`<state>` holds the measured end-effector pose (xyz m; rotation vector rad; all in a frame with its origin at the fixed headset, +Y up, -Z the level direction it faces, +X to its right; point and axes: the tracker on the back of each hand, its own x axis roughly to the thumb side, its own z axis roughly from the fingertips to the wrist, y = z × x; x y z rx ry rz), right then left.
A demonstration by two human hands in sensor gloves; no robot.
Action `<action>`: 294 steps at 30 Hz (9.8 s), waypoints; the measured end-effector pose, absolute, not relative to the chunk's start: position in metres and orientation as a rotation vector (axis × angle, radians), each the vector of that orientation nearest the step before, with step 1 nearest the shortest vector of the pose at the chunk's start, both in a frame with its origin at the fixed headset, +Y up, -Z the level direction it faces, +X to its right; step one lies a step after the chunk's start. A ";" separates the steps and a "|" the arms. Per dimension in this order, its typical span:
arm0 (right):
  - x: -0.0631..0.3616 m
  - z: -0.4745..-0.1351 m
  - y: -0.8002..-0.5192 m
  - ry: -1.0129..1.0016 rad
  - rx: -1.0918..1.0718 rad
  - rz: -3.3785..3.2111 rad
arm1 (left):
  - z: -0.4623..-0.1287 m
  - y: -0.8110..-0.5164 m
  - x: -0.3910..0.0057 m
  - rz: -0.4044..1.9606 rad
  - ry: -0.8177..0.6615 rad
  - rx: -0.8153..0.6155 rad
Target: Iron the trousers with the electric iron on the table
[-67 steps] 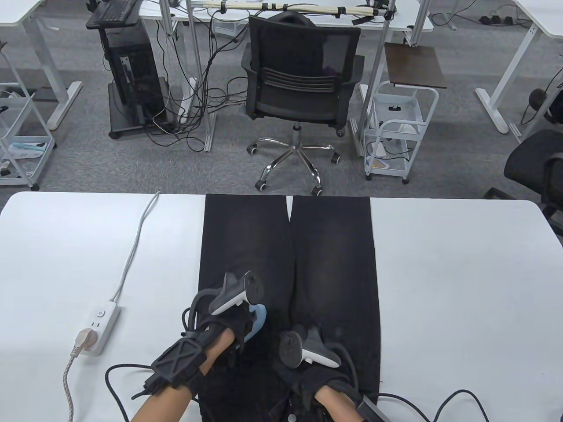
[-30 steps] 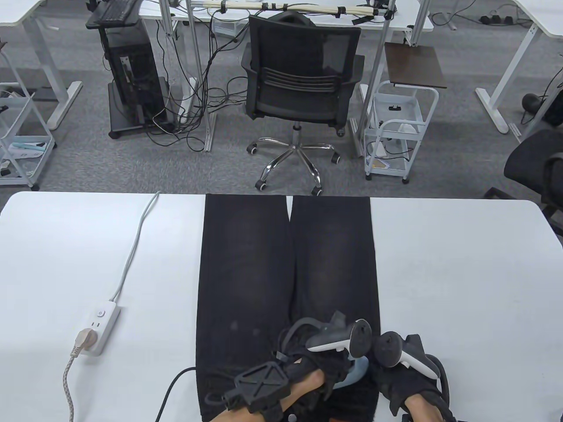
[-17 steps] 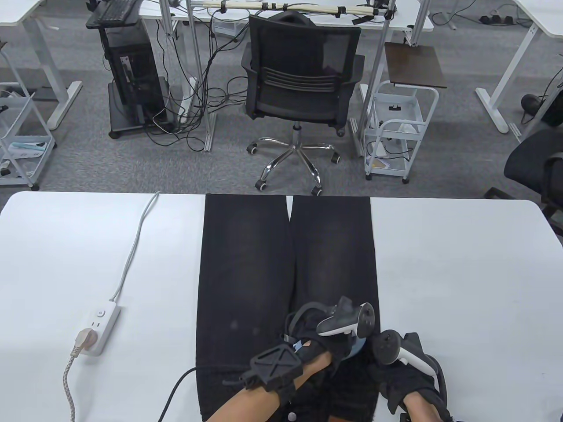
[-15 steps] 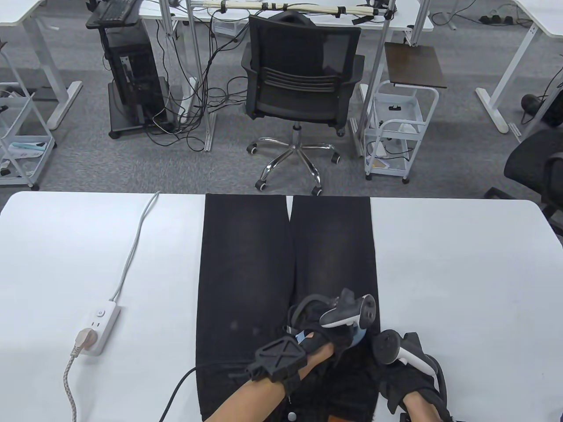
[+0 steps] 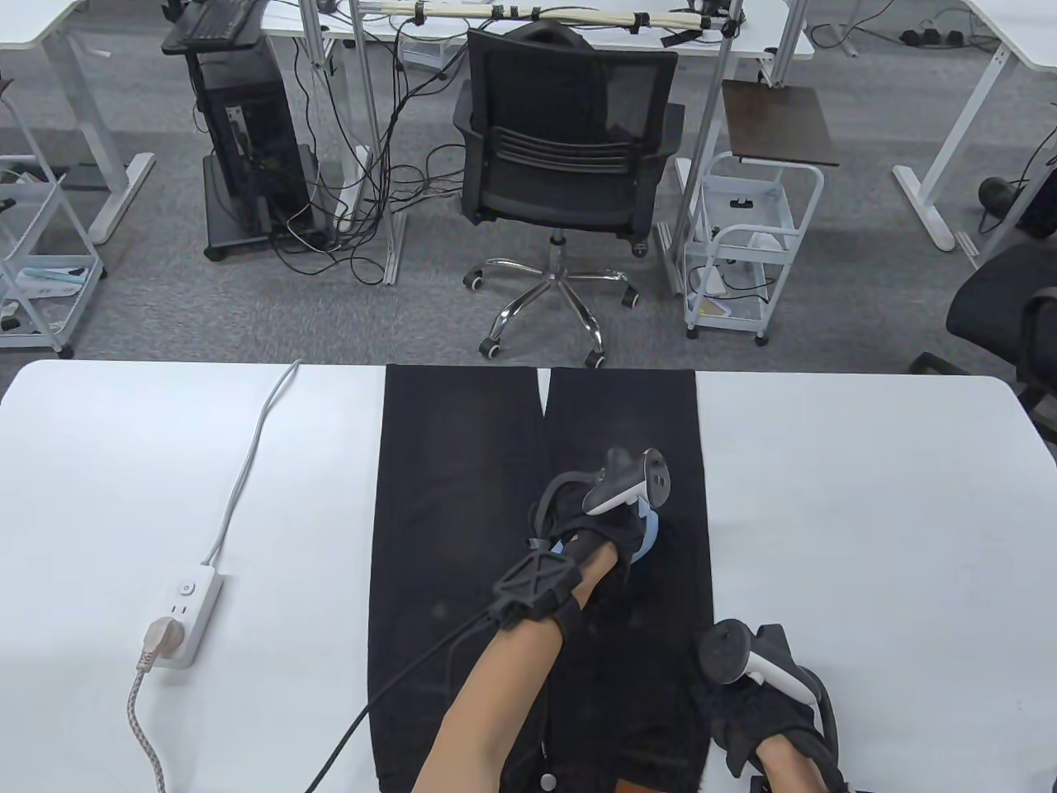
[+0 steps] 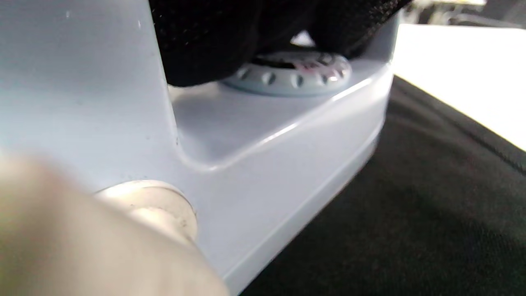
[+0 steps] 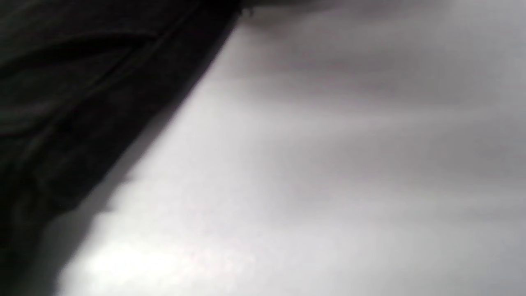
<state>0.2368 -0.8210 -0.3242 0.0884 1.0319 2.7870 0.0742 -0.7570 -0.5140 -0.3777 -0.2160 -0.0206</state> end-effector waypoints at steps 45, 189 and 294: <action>0.240 -0.324 -0.820 1.002 0.042 2.759 | -0.444 -0.754 0.096 -0.079 -0.285 -0.371; 0.242 -0.328 -0.821 1.009 0.076 2.726 | -0.385 -0.758 0.080 -0.003 -0.349 -0.407; 0.050 -0.394 -0.831 0.917 0.407 2.988 | -0.325 -0.721 -0.268 0.663 0.016 0.149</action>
